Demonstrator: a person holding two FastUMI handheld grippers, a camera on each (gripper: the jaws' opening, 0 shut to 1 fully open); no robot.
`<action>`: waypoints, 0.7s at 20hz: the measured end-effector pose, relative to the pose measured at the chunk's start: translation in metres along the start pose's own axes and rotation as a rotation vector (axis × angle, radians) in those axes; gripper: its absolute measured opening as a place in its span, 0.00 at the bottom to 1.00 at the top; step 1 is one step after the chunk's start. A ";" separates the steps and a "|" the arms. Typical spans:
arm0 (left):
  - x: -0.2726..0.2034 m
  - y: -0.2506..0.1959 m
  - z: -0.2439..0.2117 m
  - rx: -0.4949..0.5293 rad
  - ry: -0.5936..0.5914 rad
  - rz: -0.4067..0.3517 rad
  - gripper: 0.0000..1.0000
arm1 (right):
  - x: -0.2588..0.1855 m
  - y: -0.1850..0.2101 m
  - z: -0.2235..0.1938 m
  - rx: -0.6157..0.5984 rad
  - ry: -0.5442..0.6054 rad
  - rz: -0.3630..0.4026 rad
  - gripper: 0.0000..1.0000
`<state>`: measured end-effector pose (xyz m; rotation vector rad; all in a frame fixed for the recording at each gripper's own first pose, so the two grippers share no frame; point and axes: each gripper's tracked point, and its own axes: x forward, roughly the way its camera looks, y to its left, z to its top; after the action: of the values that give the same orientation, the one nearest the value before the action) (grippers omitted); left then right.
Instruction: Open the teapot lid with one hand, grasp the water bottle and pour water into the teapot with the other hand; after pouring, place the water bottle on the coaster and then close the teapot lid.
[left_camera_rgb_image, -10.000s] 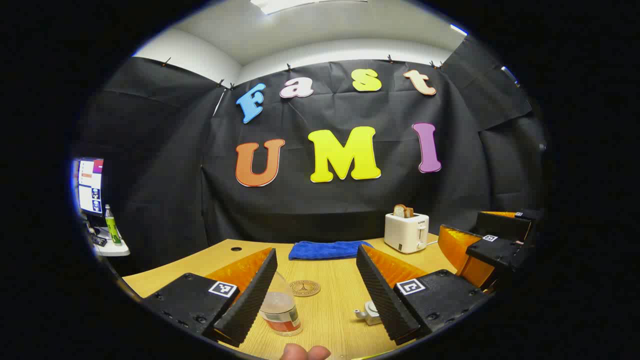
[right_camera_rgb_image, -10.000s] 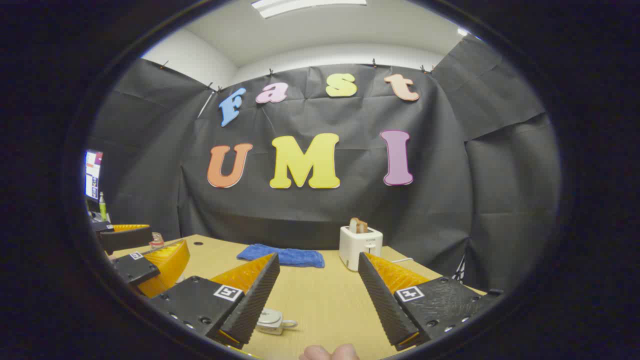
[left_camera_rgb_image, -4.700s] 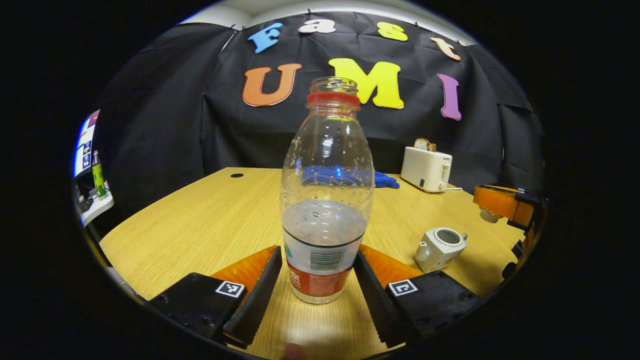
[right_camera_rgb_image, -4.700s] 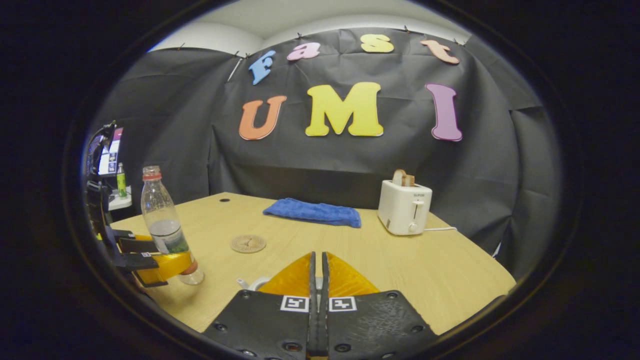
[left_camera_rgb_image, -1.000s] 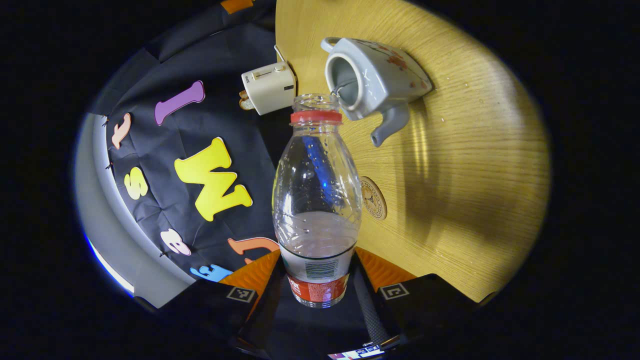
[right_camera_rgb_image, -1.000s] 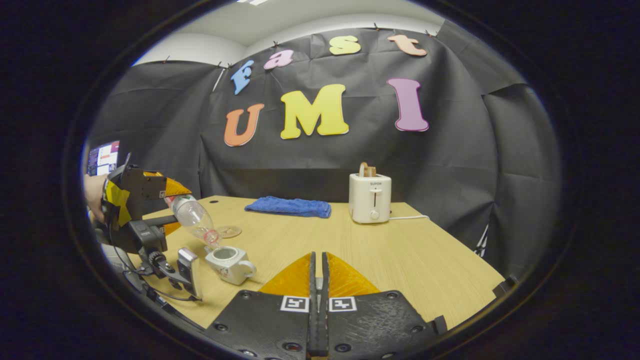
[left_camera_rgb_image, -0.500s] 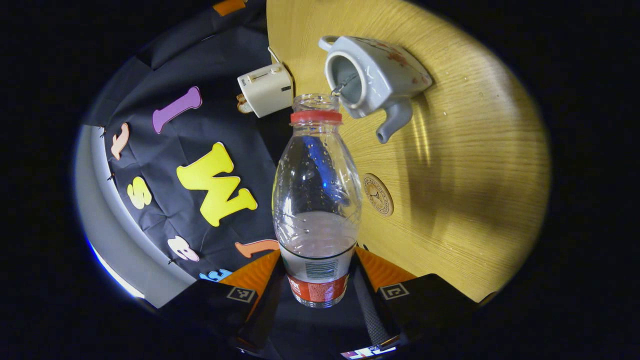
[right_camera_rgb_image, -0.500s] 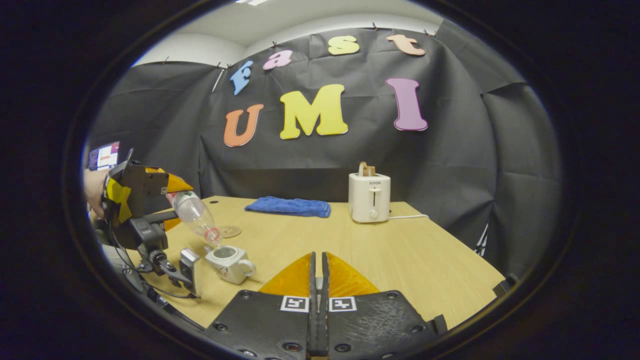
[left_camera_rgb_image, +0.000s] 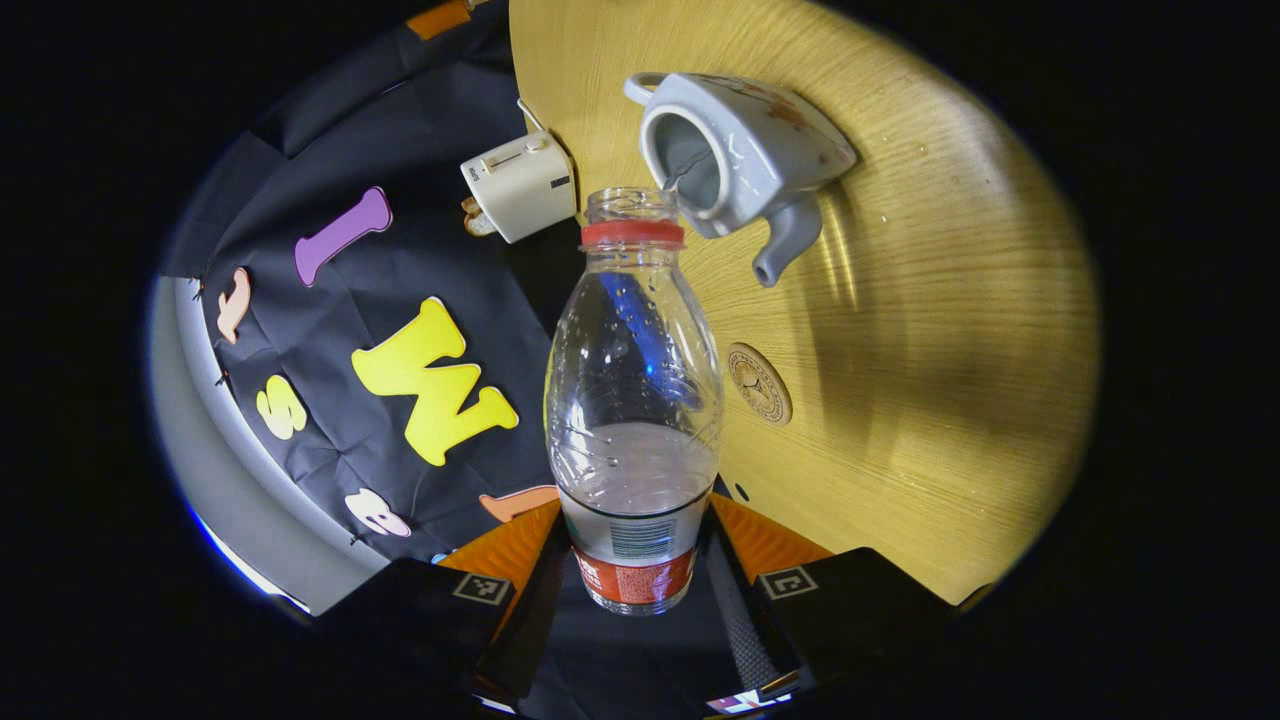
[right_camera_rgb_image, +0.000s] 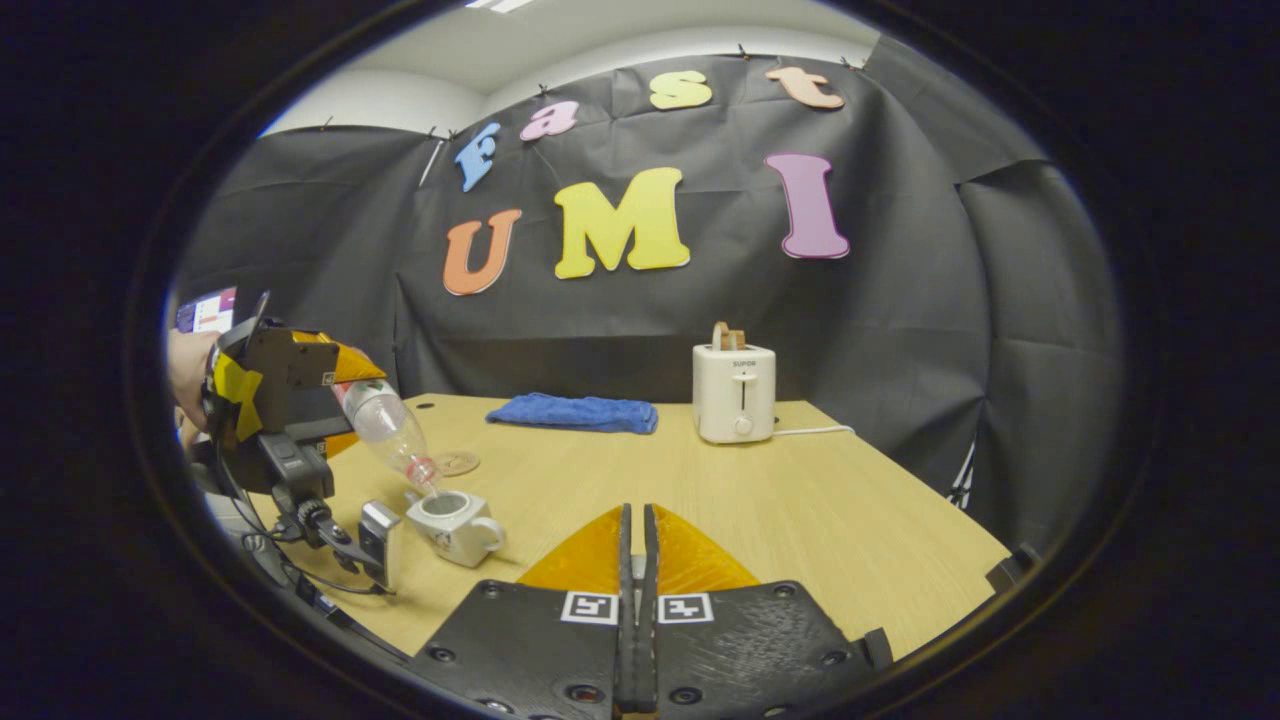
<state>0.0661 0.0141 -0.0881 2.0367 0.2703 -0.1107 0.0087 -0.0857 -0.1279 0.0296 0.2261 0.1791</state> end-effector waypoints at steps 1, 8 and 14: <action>0.000 0.001 0.000 0.003 0.001 0.001 0.75 | 0.001 0.000 0.000 0.002 -0.001 0.000 0.00; -0.002 0.010 0.001 0.045 0.010 0.027 0.75 | 0.000 -0.004 0.000 0.013 -0.005 -0.002 0.00; -0.003 0.012 0.002 0.065 0.015 0.032 0.75 | -0.002 -0.007 -0.001 0.019 -0.007 -0.005 0.00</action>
<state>0.0664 0.0064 -0.0779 2.1063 0.2458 -0.0849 0.0076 -0.0934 -0.1284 0.0482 0.2213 0.1718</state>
